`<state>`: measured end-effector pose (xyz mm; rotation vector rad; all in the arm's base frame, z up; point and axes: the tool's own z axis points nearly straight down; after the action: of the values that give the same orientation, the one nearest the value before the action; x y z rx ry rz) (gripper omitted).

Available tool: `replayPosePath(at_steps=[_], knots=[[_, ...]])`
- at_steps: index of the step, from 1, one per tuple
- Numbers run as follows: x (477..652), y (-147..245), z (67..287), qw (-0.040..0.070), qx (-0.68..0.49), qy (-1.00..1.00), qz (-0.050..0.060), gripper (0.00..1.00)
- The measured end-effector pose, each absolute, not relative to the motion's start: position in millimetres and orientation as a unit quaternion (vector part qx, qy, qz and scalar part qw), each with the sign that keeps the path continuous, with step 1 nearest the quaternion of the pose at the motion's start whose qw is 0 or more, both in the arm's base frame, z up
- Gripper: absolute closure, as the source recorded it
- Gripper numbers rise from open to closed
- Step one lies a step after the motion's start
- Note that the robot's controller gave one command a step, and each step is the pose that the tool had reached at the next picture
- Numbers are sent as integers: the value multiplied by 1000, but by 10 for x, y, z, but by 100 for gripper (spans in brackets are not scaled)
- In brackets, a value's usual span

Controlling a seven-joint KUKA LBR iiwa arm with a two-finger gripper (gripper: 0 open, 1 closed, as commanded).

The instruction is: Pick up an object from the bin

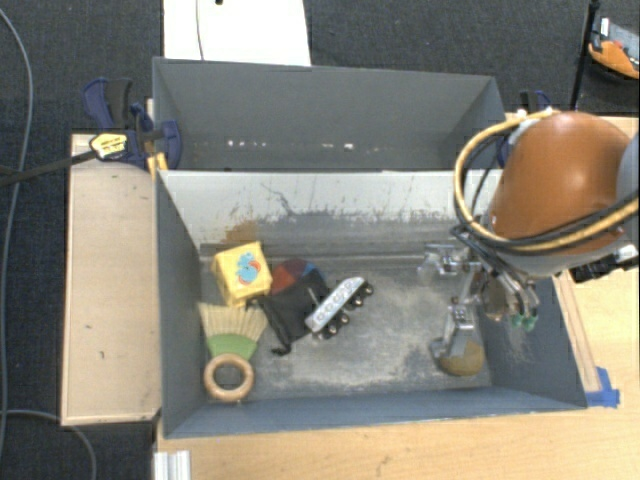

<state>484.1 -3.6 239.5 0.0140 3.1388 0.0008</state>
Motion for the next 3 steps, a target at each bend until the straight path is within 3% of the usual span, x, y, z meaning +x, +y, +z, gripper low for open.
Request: replayPosePath(at_steps=[1,2,3], knots=[[4843,-192,2292,2,-32,999,1,0],[4860,-579,1741,5,-111,994,-1,0],[4899,-726,1469,0,-108,994,1,0]])
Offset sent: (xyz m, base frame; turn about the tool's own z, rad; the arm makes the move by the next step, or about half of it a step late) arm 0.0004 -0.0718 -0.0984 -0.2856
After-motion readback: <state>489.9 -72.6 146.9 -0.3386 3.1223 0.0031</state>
